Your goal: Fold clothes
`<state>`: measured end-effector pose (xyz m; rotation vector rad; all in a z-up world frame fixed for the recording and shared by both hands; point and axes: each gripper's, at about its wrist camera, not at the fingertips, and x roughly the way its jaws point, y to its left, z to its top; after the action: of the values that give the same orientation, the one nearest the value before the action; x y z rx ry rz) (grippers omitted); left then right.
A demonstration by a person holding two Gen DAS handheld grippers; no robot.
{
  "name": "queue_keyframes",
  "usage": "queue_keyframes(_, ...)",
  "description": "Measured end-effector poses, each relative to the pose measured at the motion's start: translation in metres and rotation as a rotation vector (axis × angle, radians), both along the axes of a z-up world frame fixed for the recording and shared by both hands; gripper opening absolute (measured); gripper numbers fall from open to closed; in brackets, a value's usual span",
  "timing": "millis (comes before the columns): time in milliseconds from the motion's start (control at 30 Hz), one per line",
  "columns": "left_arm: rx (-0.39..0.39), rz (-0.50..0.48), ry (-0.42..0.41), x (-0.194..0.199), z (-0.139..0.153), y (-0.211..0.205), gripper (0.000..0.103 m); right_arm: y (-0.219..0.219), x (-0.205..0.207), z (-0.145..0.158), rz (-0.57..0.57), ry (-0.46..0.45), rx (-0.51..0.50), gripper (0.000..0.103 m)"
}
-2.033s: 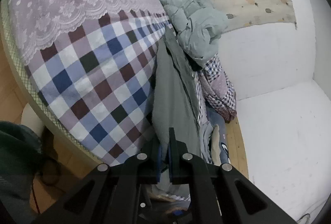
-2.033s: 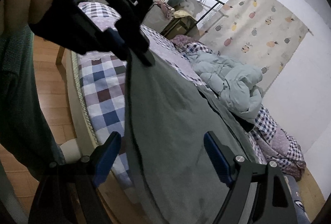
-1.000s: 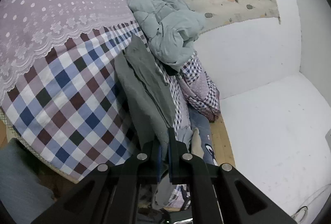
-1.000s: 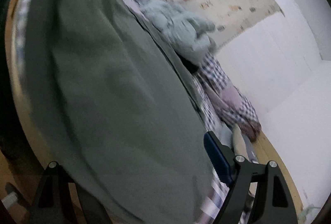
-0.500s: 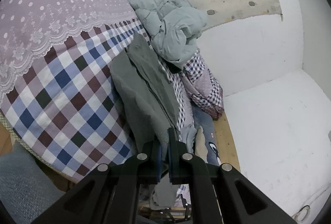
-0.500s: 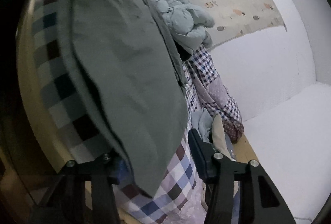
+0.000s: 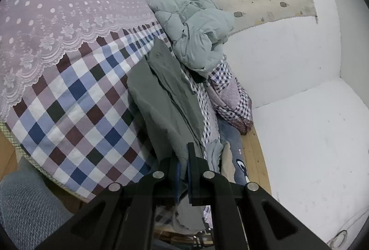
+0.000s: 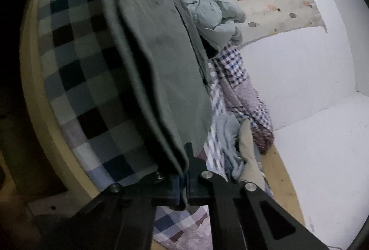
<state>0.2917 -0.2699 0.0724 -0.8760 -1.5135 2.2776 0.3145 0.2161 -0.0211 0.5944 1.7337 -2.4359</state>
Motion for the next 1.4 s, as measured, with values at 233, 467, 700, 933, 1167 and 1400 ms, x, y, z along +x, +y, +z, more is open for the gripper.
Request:
queue_keyframes(233,-0.018,-0.007,0.016,0.003,0.009,0.001,0.003,0.005,0.016,0.037,-0.003,0.007,-0.069,0.000)
queue_keyframes(467,-0.057,-0.007,0.070,0.009,0.037,-0.003,0.003,0.013,0.017,0.097,-0.017,0.084,-0.125,0.000)
queue_keyframes(700,-0.073,-0.005,0.150,0.023,0.074,-0.017,0.003,0.010,0.020,0.159,0.013,0.179,-0.135,0.000)
queue_keyframes(933,-0.081,-0.032,0.235,0.042,0.115,-0.021,0.003,0.008,0.037,0.211,0.033,0.251,-0.138,0.000)
queue_keyframes(1167,-0.069,-0.055,0.318,0.074,0.152,-0.023,0.003,0.010,0.066,0.253,0.023,0.318,-0.157,0.000)
queue_keyframes(1400,-0.061,-0.061,0.422,0.112,0.192,-0.021,0.003,0.014,0.109,0.287,-0.001,0.388,-0.187,0.000)
